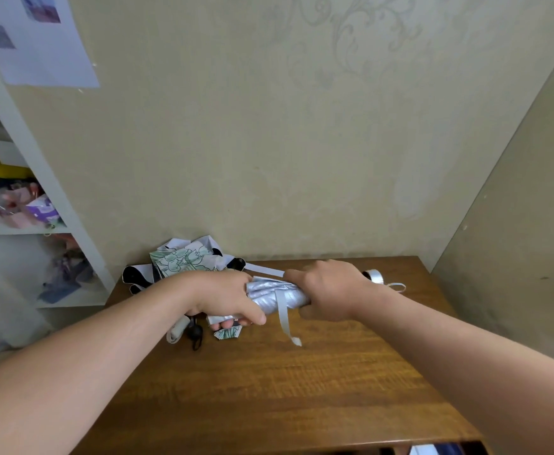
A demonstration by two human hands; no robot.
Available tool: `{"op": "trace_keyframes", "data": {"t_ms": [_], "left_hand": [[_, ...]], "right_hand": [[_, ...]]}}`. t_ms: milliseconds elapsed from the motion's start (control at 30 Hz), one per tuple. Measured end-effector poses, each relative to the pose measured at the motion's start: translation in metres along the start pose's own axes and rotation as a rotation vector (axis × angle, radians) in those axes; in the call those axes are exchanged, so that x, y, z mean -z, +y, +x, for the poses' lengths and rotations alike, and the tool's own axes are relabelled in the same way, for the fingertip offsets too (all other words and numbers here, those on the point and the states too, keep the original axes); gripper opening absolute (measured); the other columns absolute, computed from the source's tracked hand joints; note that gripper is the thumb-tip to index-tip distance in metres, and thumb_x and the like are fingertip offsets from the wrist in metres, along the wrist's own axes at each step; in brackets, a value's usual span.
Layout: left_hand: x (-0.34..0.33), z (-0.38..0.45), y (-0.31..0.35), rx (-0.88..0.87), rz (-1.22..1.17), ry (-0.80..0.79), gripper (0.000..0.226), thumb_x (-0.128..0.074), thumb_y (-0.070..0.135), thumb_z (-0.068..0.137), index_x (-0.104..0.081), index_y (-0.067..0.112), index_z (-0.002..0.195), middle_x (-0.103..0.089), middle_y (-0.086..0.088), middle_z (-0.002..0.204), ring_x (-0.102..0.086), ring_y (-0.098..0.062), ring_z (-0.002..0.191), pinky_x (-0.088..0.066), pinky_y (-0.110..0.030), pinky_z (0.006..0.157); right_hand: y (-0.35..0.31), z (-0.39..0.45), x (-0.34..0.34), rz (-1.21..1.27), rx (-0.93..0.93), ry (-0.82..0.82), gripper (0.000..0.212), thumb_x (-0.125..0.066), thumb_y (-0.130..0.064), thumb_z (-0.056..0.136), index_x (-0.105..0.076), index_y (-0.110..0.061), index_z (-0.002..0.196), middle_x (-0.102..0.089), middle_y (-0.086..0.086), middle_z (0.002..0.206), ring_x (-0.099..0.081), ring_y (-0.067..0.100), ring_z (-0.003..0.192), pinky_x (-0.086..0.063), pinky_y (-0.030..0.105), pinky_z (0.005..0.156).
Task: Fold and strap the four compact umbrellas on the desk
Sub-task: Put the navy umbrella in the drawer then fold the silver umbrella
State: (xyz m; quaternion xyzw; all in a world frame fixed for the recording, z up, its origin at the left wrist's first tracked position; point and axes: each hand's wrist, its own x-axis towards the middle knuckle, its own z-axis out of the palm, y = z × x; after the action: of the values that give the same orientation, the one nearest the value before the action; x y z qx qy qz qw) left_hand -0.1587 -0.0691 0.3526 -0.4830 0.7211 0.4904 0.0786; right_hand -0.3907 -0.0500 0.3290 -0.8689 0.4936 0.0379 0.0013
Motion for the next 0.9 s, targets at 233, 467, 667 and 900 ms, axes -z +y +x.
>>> {"op": "trace_keyframes", "data": {"t_ms": [233, 467, 667, 900], "left_hand": [[-0.003, -0.001, -0.006, -0.112, 0.186, 0.221, 0.048, -0.080, 0.046, 0.083, -0.062, 0.039, 0.127, -0.071, 0.018, 0.102, -0.067, -0.003, 0.084, -0.057, -0.028, 0.079], [-0.008, 0.011, -0.011, -0.396, 0.200, 0.521, 0.010, -0.070, 0.046, 0.095, -0.075, 0.042, 0.102, -0.073, 0.022, 0.100, -0.068, -0.004, 0.092, -0.057, -0.039, 0.087], [-0.010, 0.009, -0.011, -0.466, 0.138, 0.634, 0.017, -0.075, 0.037, 0.093, -0.074, 0.042, 0.109, -0.070, 0.024, 0.104, -0.065, 0.000, 0.098, -0.056, -0.033, 0.089], [-0.027, 0.012, -0.015, -0.577, 0.564, 0.578, 0.033, -0.074, 0.032, 0.085, -0.074, 0.047, 0.114, -0.056, 0.024, 0.122, -0.046, 0.014, 0.100, -0.031, -0.005, 0.082]], "right_hand": [[0.004, -0.002, -0.004, 0.209, -0.046, -0.150, 0.027, -0.067, -0.038, 0.080, -0.045, -0.035, 0.094, -0.060, -0.008, 0.082, -0.060, 0.025, 0.077, -0.049, 0.036, 0.062], [0.005, 0.002, -0.006, 0.201, -0.087, -0.197, 0.027, -0.069, -0.041, 0.078, -0.056, -0.028, 0.098, -0.064, -0.004, 0.091, -0.062, 0.025, 0.084, -0.047, 0.035, 0.064], [0.004, 0.002, -0.007, 0.234, -0.089, -0.167, 0.026, -0.070, -0.037, 0.077, -0.058, -0.026, 0.097, -0.064, -0.005, 0.086, -0.061, 0.024, 0.080, -0.042, 0.033, 0.061], [0.003, 0.002, -0.005, 0.367, -0.101, -0.258, 0.018, -0.069, -0.031, 0.078, -0.056, -0.024, 0.090, -0.064, -0.003, 0.076, -0.059, 0.018, 0.066, -0.045, 0.034, 0.057]]}}
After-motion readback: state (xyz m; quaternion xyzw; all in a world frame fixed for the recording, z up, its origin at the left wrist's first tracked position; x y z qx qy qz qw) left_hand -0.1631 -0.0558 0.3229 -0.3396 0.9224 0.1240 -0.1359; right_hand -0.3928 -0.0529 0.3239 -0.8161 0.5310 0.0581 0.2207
